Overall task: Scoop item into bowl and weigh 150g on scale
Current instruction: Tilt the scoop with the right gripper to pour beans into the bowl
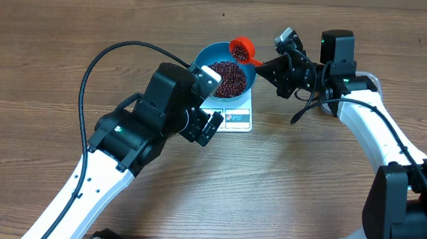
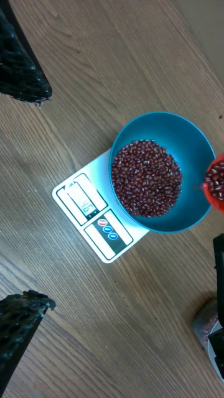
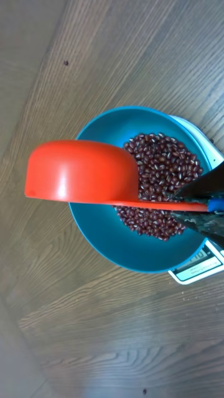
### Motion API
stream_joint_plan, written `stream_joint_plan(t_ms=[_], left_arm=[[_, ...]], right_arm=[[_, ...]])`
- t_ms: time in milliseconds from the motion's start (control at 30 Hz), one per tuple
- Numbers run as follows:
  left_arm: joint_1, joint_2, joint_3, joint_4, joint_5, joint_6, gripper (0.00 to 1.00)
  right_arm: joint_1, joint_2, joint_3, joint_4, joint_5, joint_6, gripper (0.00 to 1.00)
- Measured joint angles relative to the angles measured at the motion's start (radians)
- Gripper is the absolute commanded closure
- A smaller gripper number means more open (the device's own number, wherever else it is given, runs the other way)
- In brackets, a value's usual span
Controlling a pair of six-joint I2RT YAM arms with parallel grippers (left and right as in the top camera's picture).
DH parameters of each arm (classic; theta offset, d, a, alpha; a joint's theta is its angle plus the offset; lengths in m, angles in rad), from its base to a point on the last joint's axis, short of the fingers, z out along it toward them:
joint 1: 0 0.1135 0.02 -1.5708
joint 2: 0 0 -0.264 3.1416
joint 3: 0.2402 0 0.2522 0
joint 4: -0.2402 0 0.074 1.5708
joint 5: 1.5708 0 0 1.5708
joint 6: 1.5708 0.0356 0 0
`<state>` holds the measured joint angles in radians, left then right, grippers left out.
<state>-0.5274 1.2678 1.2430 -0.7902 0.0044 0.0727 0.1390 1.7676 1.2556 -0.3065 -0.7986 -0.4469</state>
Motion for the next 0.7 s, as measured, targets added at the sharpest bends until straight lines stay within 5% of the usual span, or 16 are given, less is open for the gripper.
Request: stream_joint_plan(t_ms=[700], left_arm=[[0.0, 0.0, 0.0, 0.0, 0.0, 0.0, 0.0]], right_arm=[[0.0, 0.0, 0.0, -0.018, 0.021, -0.026, 0.96]])
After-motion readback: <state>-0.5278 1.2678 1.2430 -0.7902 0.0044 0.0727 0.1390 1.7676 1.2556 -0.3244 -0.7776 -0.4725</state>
